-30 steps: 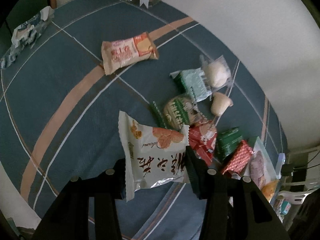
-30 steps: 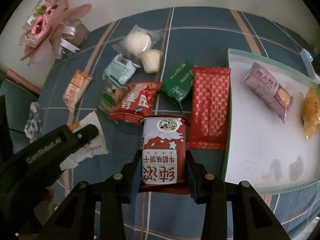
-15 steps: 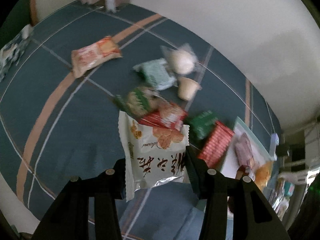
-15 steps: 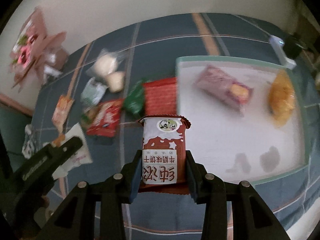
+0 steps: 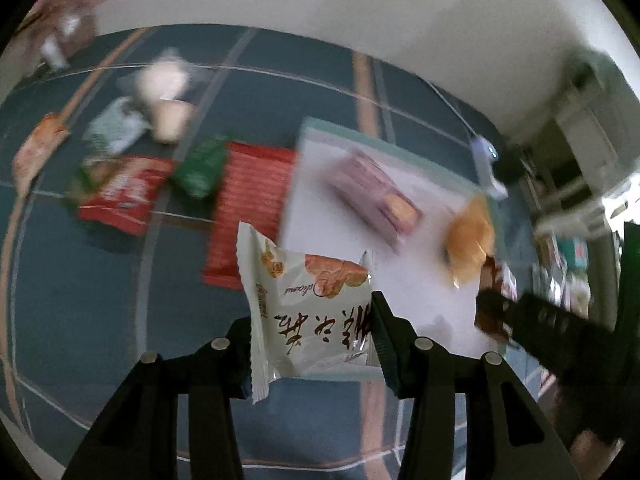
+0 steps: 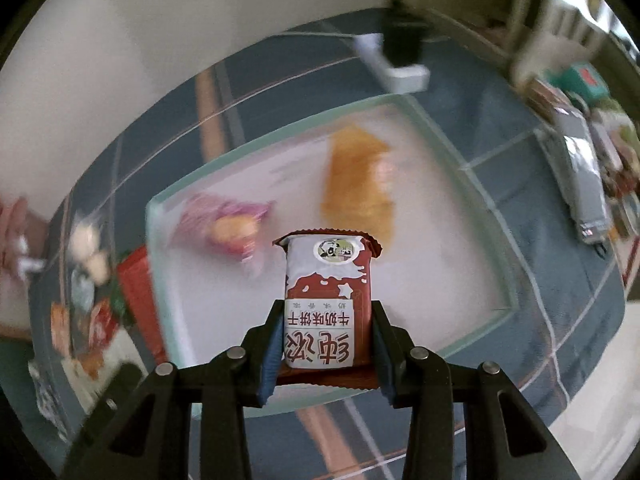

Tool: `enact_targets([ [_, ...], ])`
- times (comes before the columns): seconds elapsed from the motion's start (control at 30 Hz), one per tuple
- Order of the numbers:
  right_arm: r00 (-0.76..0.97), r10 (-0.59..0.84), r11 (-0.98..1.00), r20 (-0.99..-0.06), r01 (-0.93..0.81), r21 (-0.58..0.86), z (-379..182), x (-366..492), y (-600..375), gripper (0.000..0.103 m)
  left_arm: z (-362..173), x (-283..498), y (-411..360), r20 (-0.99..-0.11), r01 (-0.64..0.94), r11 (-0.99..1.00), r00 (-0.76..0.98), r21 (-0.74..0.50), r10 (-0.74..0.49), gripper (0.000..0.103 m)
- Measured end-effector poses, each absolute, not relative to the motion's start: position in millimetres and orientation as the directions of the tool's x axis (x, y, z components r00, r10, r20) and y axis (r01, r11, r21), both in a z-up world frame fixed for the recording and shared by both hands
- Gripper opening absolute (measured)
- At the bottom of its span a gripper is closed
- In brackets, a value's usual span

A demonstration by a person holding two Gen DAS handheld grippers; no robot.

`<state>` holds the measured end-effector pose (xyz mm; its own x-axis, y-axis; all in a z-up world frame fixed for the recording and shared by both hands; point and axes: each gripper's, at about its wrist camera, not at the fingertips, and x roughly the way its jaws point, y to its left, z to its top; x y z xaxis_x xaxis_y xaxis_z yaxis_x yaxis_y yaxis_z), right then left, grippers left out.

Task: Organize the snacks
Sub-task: 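Carry both snacks over the white tray and open both tools to release them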

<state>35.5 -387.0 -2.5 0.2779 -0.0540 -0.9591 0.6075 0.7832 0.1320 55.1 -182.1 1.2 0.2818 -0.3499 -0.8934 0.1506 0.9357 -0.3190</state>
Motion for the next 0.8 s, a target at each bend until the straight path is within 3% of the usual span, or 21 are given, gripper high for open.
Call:
enact_targets([
  [0.5,0.205,-0.047,0.701,-0.978,0.704,0.114,-27,22,-427,0.042,-20,65,-220,-0.895,0.235,0.943,0.325,-0.238,-0.307,0.049],
  [0.8,0.168,-0.033,0.712,-0.985,0.696,0.095,-44,25,-428,0.042,-37,73,-225,-0.896,0.231,0.935,0.294,-0.270,-0.332,0.049],
])
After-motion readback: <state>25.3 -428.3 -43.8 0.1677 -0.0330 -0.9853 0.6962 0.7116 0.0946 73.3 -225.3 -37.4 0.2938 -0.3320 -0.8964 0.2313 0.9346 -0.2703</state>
